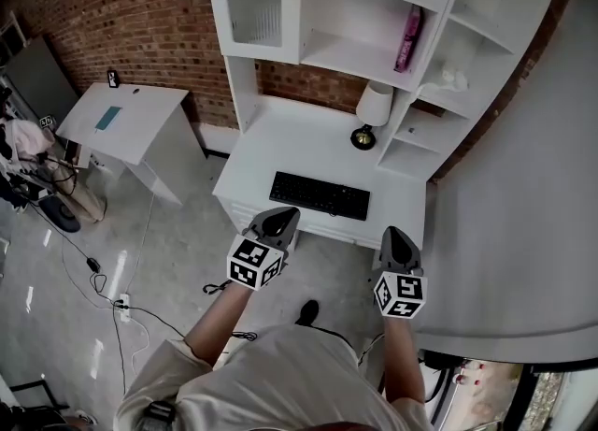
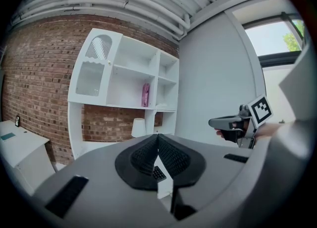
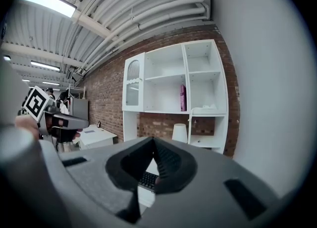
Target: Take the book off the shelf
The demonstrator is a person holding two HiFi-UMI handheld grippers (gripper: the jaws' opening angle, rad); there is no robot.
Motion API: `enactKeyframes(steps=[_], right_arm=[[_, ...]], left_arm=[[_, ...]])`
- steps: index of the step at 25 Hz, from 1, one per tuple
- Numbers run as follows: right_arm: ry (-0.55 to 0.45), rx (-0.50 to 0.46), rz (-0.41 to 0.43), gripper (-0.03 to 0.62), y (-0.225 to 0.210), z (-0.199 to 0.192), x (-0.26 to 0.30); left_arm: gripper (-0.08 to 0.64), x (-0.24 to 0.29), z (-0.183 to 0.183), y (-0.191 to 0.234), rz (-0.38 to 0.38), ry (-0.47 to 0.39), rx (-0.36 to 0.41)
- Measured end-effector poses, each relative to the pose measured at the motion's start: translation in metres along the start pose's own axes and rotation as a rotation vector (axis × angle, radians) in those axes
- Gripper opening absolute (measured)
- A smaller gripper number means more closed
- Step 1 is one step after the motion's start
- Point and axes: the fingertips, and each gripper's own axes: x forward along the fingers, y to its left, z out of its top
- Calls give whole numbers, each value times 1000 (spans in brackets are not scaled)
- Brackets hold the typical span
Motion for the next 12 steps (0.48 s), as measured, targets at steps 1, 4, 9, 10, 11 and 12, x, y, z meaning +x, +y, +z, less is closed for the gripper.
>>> enactKeyframes(steps=[1, 4, 9, 10, 11, 12], right_arm=[[-1, -3, 5, 3, -7, 3, 9], [-3, -23, 25, 3, -25, 10, 35], [6, -30, 49, 3, -53, 8, 68], [7, -26, 52, 3, -57, 9, 73], [7, -23, 56, 3, -60, 9, 78], [7, -21, 59, 3, -63, 10, 83]], left_arm=[[-5, 10, 3, 2, 4, 1, 0], [-5, 37, 11, 9, 22, 1, -2], [-5, 73, 14, 14, 46, 9, -6], [-5, 79, 13, 15, 50, 12, -9], [-5, 84, 14, 17, 54, 16, -11], [-5, 89, 14, 18, 56, 19, -13]])
